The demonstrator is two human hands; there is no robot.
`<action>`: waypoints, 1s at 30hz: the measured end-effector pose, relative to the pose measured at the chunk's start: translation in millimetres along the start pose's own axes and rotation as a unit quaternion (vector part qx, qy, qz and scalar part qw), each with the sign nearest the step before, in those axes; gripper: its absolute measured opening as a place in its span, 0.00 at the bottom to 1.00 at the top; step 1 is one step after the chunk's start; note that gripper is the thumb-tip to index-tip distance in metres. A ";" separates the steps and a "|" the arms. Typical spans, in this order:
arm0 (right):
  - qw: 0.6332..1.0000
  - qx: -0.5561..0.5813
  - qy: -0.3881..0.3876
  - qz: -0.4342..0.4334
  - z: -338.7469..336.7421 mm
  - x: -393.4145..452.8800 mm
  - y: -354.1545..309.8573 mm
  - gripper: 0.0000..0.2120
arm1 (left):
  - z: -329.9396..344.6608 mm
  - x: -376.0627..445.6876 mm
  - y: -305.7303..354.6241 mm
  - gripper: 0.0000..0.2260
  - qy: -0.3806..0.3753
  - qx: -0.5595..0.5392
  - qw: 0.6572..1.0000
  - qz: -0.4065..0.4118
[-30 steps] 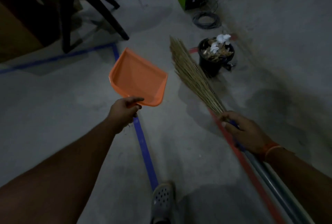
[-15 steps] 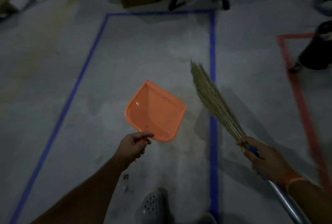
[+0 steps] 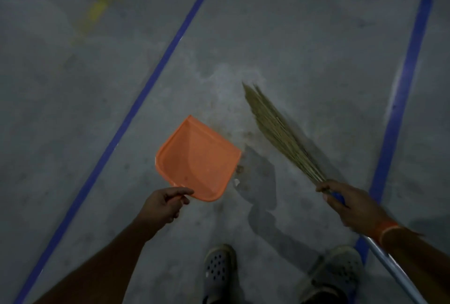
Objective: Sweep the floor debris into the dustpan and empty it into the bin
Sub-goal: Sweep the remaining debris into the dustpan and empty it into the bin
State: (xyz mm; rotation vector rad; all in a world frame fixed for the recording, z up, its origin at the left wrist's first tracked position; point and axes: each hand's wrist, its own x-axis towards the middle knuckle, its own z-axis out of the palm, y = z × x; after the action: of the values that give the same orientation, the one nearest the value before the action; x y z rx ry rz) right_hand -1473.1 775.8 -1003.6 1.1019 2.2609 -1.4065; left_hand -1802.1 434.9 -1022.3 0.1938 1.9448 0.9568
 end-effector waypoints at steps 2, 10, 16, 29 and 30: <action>1.000 0.009 -0.006 0.012 32.7 -6.3 -4.9 0.07 | -22.5 -16.6 -38.9 0.18 0.005 -0.008 1.000 -0.023; 0.999 -0.043 0.017 0.027 89.1 -11.9 47.2 0.08 | 27.5 -67.3 -186.6 0.17 0.034 -0.088 0.989 -0.110; 0.987 -0.159 -0.014 -0.024 89.9 12.1 120.4 0.06 | 130.3 -45.3 -258.4 0.17 0.062 -0.135 0.981 -0.126; 0.932 -0.296 -0.159 -0.137 116.6 11.4 224.0 0.13 | 174.7 38.5 -249.6 0.16 0.052 -0.119 0.991 -0.035; 0.930 -0.299 -0.159 -0.142 113.8 9.5 224.3 0.14 | 170.4 41.6 -246.2 0.16 0.047 -0.117 0.991 -0.035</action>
State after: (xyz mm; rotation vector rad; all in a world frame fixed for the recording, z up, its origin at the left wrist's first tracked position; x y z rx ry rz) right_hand -1337.9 738.1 -1212.5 0.3362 2.4069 -0.7904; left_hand -1631.3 379.2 -1265.4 -0.0547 1.8909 1.1557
